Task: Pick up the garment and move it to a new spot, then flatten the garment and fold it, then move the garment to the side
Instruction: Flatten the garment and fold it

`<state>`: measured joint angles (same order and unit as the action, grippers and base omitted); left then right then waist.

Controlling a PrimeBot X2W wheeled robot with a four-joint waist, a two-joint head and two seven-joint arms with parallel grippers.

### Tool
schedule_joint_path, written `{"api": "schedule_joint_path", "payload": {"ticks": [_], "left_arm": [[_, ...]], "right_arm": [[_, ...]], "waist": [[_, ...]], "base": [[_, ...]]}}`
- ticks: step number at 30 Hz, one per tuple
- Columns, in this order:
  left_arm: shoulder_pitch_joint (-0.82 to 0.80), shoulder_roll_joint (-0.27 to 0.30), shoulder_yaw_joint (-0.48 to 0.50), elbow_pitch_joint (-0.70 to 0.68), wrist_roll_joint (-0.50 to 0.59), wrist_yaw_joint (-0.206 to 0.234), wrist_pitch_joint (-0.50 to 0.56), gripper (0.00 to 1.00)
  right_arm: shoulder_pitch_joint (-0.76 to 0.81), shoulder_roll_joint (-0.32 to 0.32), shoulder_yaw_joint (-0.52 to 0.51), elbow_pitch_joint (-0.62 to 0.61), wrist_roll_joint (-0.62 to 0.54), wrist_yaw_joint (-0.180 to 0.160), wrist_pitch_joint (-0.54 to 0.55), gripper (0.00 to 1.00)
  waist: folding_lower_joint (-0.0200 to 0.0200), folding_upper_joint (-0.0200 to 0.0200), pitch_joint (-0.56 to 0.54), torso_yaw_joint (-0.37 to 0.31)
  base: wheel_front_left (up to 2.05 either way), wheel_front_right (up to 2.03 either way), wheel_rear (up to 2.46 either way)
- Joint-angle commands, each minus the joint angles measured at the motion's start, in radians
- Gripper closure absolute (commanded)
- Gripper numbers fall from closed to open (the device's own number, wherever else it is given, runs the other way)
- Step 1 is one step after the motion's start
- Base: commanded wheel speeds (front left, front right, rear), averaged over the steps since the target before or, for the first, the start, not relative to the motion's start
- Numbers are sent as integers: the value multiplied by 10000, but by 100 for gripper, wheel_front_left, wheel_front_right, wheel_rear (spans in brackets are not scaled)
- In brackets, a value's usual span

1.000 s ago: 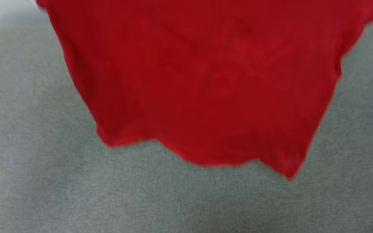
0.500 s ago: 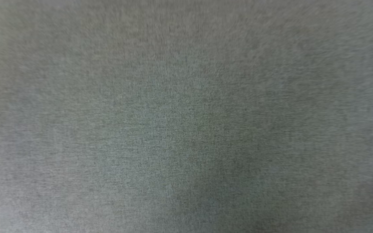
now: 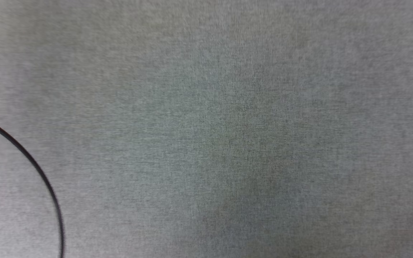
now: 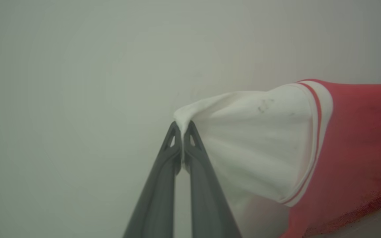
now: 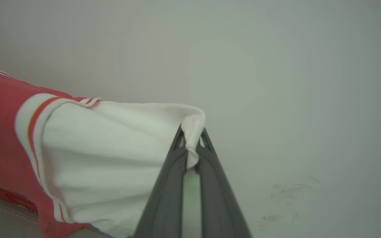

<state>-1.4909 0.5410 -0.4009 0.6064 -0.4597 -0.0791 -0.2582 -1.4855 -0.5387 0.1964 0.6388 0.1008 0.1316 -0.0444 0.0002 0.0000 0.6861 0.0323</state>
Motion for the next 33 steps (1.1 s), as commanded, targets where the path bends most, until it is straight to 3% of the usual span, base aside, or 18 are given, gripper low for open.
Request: {"api": "schedule_joint_path", "payload": {"ticks": [1,11,19,22,27,33], "left_arm": [[510,-48,4,33,-16,0,-54,100],[5484,-571,-212,-434,-305,2,-90,100],[9168,-396,-683,-360,-595,115,-60,100],[10251,-379,-945,-553,-692,108,100,100],[11910,-193,-1067,-869,-991,345,406,100],[13267,72,-949,-1392,-1475,579,720,100]], "right_arm": [[323,36,-19,113,203,-17,-185,100],[4523,111,975,542,1446,-16,-676,100],[8005,-82,1545,-33,3274,-16,-182,100],[9117,-483,1873,-545,3928,-17,38,100],[10673,-1127,2302,-1265,3911,-17,-6,100],[12018,-1358,2358,-1741,4066,-19,62,100]], "waist": [[-2,0,-361,61],[-2,0,-2786,181],[-2,0,-4572,89],[-2,0,-4957,65],[-2,0,-5572,-14],[-2,0,-6145,-136]], "base": [[0,0,0],[0,0,0],[0,0,0],[0,0,0],[0,0,0],[0,0,0]]}}
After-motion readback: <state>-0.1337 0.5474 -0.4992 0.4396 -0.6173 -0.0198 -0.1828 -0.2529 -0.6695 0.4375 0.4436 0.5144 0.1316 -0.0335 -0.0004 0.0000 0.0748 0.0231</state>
